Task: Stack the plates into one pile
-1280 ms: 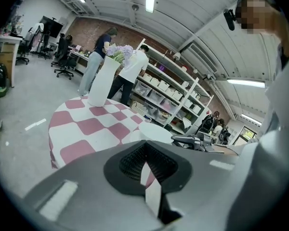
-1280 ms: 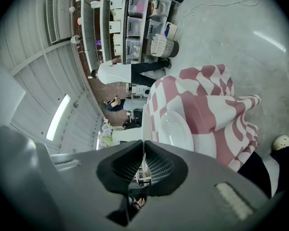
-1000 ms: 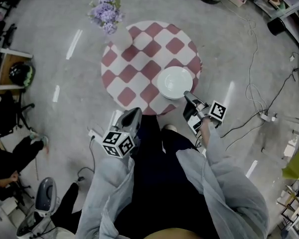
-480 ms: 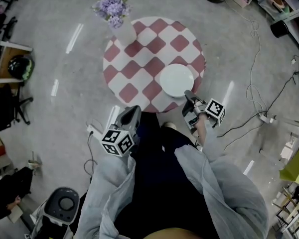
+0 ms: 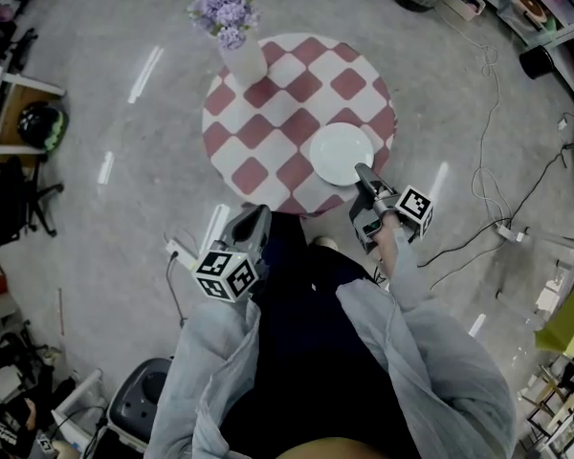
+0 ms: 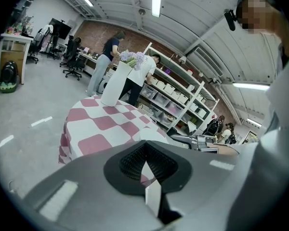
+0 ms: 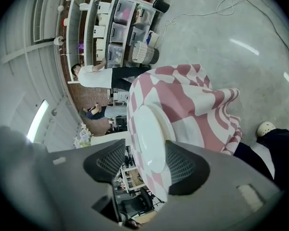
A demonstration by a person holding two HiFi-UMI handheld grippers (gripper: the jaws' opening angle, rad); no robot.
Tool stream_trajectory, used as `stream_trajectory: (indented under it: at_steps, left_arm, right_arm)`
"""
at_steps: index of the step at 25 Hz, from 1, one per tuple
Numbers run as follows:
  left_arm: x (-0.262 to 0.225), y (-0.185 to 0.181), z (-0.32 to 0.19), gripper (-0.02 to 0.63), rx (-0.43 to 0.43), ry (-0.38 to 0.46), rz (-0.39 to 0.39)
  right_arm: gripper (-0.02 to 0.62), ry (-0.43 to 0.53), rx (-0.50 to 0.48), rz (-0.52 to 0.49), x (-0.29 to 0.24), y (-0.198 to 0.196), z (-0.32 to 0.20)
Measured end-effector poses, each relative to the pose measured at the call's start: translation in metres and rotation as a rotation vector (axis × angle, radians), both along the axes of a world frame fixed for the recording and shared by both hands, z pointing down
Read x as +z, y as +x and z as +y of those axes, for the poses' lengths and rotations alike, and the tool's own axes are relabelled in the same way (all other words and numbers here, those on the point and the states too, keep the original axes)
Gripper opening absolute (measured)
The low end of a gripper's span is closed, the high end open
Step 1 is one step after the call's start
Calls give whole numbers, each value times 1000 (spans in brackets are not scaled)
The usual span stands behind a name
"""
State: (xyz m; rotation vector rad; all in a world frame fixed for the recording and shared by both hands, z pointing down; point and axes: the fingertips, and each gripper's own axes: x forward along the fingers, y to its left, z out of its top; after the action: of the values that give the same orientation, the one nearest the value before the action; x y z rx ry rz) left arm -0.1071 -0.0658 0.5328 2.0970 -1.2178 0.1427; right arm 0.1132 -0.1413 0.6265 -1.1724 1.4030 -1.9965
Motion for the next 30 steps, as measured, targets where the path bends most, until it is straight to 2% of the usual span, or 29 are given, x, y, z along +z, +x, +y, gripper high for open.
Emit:
stream_trajectory:
  at_steps: [5, 9, 13, 19, 24, 30]
  left_arm:
    - [-3, -1, 5, 11, -13, 13, 6]
    - [-8, -3, 10, 11, -28, 29, 13]
    - [-11, -10, 18, 11, -51, 41, 9]
    - [-10, -22, 36, 11, -102, 37, 13]
    - [-9, -23, 48, 11, -129, 34, 24]
    - [-10, -22, 55, 11, -146, 47, 32]
  right_arm:
    - [450, 4, -12, 3, -11, -3, -13]
    - [506, -22, -14, 11, -13, -4, -18]
    - [557, -54, -13, 60, -16, -3, -20]
    - [578, -42, -30, 85, -24, -2, -24]
    - [592, -132, -7, 70, -7, -4, -31]
    - [593, -236, -8, 128, 2, -11, -40]
